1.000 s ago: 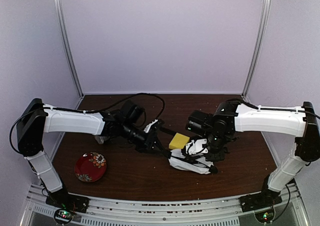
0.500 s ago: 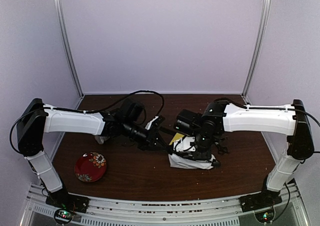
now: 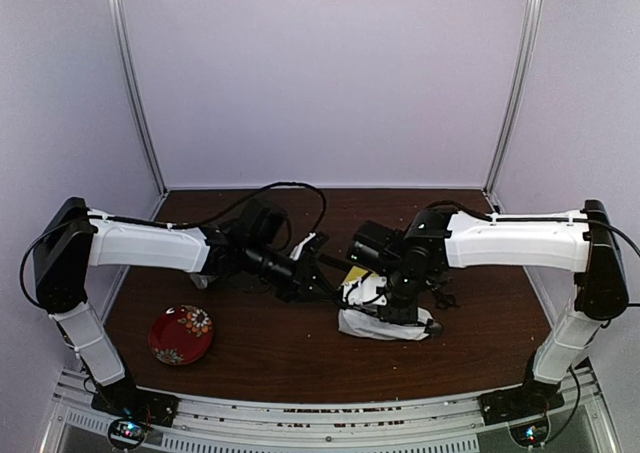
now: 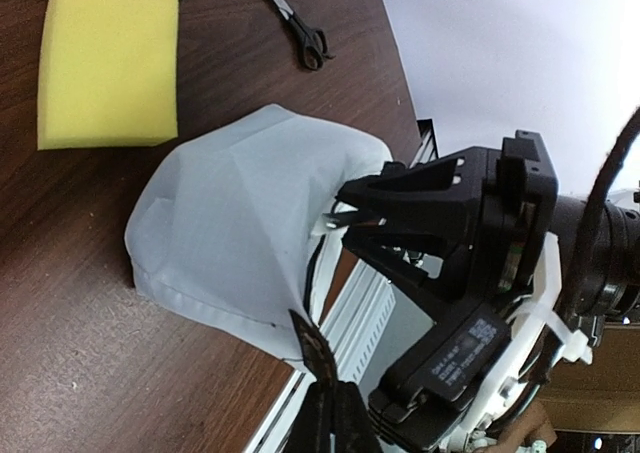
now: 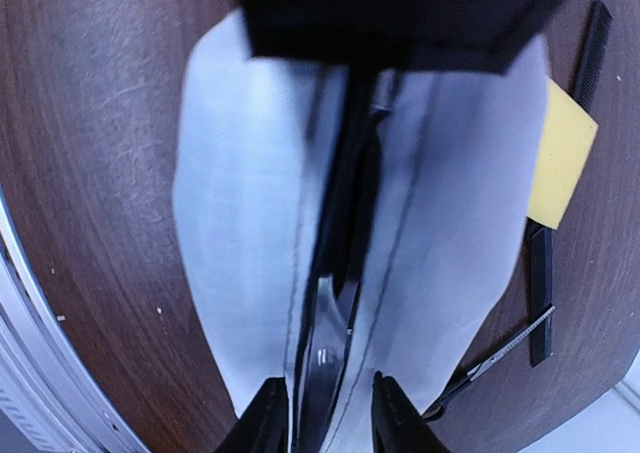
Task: Sort the hair-cutting tools
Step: Place the thinning scissors in the kit bag, then move the kit bag to the center of the board.
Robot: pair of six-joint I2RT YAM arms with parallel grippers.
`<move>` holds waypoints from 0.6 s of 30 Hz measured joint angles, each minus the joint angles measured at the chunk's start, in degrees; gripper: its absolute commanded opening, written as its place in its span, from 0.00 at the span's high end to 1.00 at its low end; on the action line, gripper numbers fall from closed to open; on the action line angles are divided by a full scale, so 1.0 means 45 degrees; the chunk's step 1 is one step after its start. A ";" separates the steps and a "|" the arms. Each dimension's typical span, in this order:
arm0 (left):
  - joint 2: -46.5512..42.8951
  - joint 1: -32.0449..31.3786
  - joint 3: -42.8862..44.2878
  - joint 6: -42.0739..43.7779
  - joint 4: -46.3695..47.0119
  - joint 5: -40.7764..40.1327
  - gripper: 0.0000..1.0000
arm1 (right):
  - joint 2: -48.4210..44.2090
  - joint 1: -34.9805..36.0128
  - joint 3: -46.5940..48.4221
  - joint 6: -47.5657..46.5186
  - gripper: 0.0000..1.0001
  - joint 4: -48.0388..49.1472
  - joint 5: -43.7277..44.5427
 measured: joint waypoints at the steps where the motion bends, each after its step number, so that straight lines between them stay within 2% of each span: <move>1: 0.0005 0.0015 -0.0034 -0.0005 0.0010 0.0000 1.00 | -0.0034 -0.0005 -0.0083 -0.0005 0.60 -0.0015 -0.0097; 8: 0.0005 0.0049 -0.0058 0.0248 -0.0126 -0.0194 1.00 | -0.1622 -0.0593 -0.0656 -0.0126 0.55 -0.0209 -0.1127; 13: 0.0005 0.0058 0.0019 0.1078 -0.0884 -0.0568 1.00 | -0.3487 -0.2312 -0.1481 -0.0107 0.53 -0.0092 -0.2084; 18: 0.0005 0.0058 0.0282 0.1904 -0.1637 -0.0928 1.00 | -0.4031 -0.3847 -0.2696 -0.0214 0.51 -0.0301 -0.2832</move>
